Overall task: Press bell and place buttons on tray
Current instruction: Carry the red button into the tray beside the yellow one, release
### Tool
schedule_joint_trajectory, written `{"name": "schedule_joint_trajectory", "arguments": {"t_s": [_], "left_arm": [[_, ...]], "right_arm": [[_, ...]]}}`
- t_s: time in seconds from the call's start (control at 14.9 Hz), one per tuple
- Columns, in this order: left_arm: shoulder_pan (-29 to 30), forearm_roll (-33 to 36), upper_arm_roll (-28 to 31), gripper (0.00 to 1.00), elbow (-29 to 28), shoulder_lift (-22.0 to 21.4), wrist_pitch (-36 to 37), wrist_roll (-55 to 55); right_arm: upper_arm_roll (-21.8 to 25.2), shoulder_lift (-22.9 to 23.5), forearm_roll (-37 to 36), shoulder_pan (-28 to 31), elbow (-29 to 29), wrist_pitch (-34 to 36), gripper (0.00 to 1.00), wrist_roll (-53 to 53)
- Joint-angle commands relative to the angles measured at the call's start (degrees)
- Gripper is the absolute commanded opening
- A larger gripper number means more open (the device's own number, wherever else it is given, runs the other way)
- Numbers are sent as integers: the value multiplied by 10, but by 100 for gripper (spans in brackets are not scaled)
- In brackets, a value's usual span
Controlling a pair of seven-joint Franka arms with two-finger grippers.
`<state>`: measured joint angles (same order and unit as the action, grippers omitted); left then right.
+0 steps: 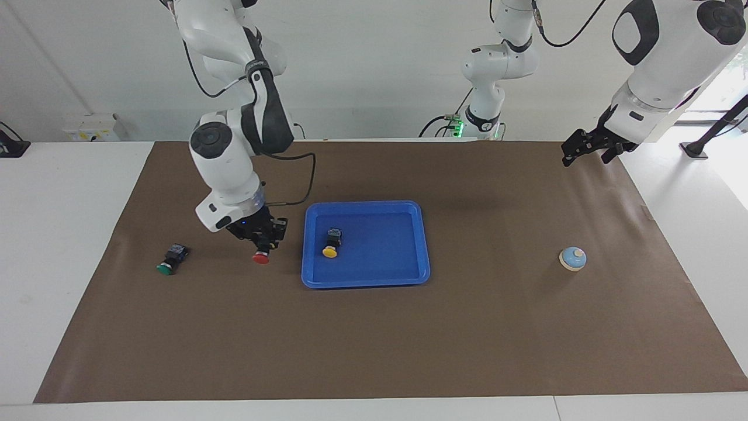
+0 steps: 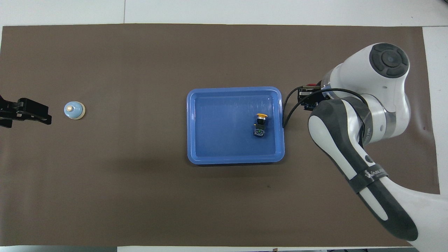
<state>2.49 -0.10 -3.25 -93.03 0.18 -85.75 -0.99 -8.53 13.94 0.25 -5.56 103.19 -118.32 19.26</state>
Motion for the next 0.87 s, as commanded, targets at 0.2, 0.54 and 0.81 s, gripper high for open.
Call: {"name": "schedule_joint_trajectory", "arguments": {"t_s": [0.2, 0.54, 0.81], "left_arm": [[-1, 1, 3, 100, -16, -14, -7, -2], [-1, 1, 3, 100, -16, -14, -7, -2], [-1, 1, 3, 100, -16, -14, -7, -2]], "right_arm": [[2, 42, 0, -131, -36, -5, 0, 142], [3, 95, -8, -191, -35, -93, 0, 198], [3, 113, -11, -188, -12, -146, 0, 196]]}}
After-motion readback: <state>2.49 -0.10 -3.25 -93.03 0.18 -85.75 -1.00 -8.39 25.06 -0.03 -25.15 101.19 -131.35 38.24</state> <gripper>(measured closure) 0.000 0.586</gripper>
